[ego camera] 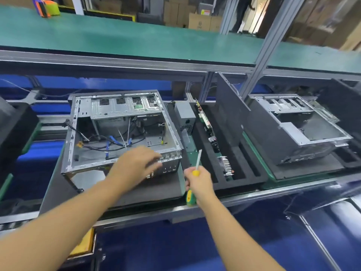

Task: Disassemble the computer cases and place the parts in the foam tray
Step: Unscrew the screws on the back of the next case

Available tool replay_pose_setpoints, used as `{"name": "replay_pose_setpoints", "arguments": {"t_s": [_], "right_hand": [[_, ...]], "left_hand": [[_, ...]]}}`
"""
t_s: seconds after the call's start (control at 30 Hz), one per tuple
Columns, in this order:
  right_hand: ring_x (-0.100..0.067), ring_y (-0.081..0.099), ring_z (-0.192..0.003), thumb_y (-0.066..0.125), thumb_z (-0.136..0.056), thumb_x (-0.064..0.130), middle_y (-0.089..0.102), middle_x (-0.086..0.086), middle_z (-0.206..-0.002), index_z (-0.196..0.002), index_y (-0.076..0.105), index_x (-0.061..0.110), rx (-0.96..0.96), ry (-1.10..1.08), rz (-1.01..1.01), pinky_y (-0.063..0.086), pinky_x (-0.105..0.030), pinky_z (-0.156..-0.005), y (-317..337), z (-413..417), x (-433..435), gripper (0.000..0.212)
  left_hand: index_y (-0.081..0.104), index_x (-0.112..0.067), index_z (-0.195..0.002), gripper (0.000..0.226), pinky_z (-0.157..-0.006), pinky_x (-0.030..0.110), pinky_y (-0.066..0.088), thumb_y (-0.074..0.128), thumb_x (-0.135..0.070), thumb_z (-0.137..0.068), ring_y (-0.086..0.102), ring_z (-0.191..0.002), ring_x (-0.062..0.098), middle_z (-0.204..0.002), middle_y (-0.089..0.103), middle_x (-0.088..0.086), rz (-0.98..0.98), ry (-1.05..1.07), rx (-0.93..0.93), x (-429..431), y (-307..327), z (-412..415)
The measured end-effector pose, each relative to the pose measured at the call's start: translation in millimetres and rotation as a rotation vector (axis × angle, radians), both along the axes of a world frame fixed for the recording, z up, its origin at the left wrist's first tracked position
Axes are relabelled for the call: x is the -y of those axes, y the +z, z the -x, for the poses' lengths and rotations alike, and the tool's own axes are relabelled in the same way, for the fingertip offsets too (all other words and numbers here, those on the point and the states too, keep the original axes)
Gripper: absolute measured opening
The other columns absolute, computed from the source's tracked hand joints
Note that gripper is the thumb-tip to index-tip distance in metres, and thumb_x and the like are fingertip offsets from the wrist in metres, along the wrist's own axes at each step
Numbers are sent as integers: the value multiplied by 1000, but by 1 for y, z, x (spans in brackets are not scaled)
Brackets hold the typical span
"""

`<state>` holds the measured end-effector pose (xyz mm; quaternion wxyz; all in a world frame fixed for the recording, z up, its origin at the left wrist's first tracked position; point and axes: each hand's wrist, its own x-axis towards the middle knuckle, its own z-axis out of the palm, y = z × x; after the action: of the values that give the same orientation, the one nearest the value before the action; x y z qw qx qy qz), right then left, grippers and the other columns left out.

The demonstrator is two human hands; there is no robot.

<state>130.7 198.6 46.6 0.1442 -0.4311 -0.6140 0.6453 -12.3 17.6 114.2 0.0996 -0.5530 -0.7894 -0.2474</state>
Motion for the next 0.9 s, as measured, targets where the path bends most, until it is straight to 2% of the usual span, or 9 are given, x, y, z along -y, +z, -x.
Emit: {"name": "replay_pose_setpoints", "arguments": {"t_s": [0.1,0.2,0.33,0.4,0.5,0.57,0.7,0.8,0.9], "right_hand": [[-18,53,-50,55,-90,-4,61,-9,-78,-104,62,14,170,-14,-145,49,-31,-53,1,7,-49,25],[-21,53,-47,47,-88,-9,60,-10,-78,-115,60,14,316,-47,-122,48,-35,-58,-13,1,-78,38],[-18,46,-43,47,-93,-3,63,-12,-87,-112,61,5,211,-264,54,43,-31,-52,-28,-10,-76,24],[-18,42,-45,48,-94,1,64,-10,-81,-103,59,1,151,-313,162,40,-30,-49,-31,-14,-62,15],[-17,40,-49,50,-92,5,55,-6,-66,-92,57,5,33,-297,354,39,-29,-48,-27,-15,-35,7],[-16,42,-48,47,-94,10,54,-3,-59,-98,59,6,-84,-277,456,39,-28,-47,-26,-10,-14,13],[-16,50,-53,40,-98,6,60,-7,-70,-113,61,9,-285,-120,419,47,-30,-48,-22,1,20,26],[-18,55,-62,43,-105,9,64,-11,-79,-120,58,13,-377,91,327,51,-32,-61,-19,8,44,22],[-17,58,-65,47,-105,15,67,-11,-81,-123,59,22,-333,235,192,53,-31,-65,-16,14,59,22]], "left_hand": [[68,-13,-120,37,-92,45,51,71,-33,-90,63,-107,26,-115,70,3,32,170,0,7,24,37],[58,-18,-134,49,-100,44,46,57,-49,-96,59,-116,22,-131,62,0,203,316,181,21,26,69],[62,-32,-119,68,-86,31,50,40,-83,-79,62,-99,8,-118,65,-9,451,248,548,52,16,91],[59,-36,-123,85,-87,30,48,34,-96,-68,60,-102,9,-119,64,-10,635,207,602,69,9,93],[42,-34,-145,76,-91,32,44,54,-75,-82,55,-116,17,-132,60,-9,771,276,358,86,-14,94],[49,-33,-131,54,-77,32,46,62,-58,-85,57,-95,14,-109,67,-11,739,270,262,86,-21,97],[49,-35,-104,32,-64,32,57,71,-46,-85,65,-70,14,-93,69,-4,738,232,527,73,-19,107],[55,-30,-88,22,-65,31,51,73,-42,-84,62,-73,13,-84,67,-5,769,200,456,68,-26,112],[50,-31,-79,28,-65,29,41,73,-47,-84,57,-73,11,-76,61,-10,789,200,340,66,-30,114]]}}
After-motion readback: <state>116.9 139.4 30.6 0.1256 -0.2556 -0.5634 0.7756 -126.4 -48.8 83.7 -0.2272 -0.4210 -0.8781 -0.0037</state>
